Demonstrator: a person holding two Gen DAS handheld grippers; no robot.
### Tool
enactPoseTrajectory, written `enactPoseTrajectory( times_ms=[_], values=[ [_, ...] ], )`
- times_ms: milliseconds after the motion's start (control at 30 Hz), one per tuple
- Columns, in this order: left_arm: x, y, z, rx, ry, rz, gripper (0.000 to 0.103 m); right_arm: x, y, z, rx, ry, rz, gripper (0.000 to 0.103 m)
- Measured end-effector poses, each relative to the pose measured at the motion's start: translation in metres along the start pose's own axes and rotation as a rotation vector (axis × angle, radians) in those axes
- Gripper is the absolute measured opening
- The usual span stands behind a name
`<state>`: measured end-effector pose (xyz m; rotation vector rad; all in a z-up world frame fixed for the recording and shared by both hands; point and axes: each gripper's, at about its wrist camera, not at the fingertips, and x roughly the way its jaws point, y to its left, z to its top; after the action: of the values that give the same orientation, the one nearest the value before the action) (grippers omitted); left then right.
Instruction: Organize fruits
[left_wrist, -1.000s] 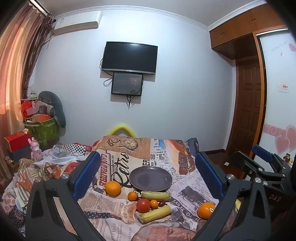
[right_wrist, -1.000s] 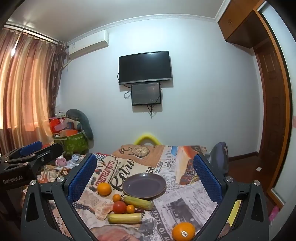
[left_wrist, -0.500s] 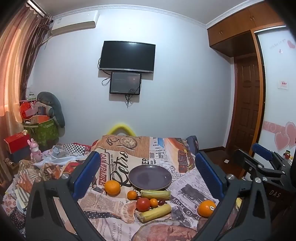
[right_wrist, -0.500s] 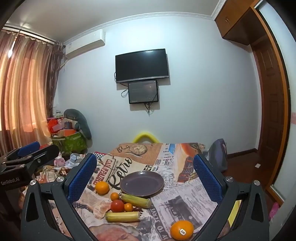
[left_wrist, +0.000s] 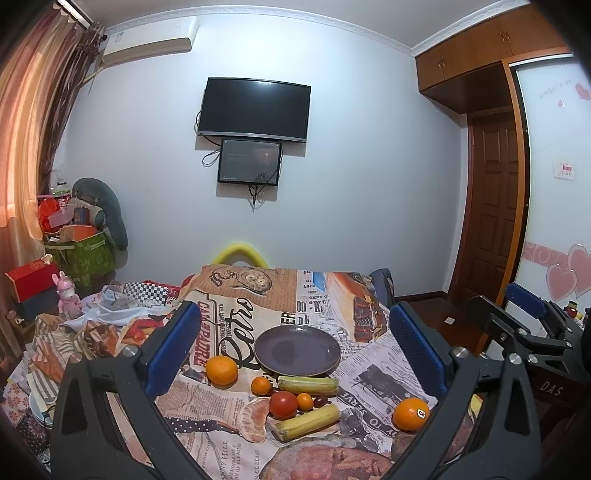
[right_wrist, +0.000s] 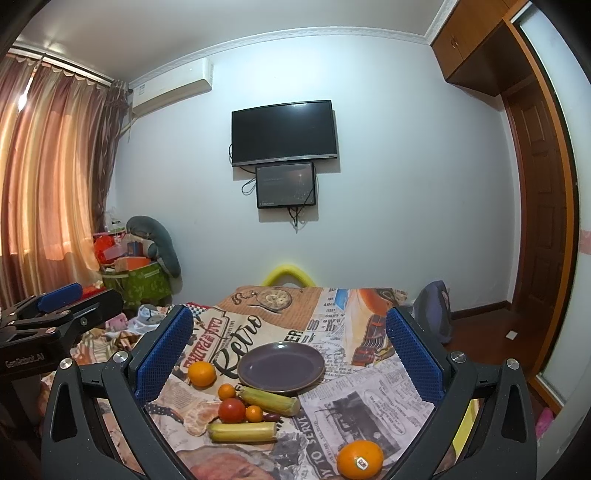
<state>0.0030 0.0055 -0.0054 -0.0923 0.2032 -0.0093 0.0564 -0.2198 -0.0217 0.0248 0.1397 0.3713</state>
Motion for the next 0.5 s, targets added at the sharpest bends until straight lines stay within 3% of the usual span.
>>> enactPoseTrajectory(
  times_ms=[500],
  values=[
    [0.0003, -0.0005, 0.0009, 0.000, 0.001, 0.000, 0.103, -0.0023, 0.0063, 0.0027, -0.019, -0.010, -0.005, 0.103]
  ],
)
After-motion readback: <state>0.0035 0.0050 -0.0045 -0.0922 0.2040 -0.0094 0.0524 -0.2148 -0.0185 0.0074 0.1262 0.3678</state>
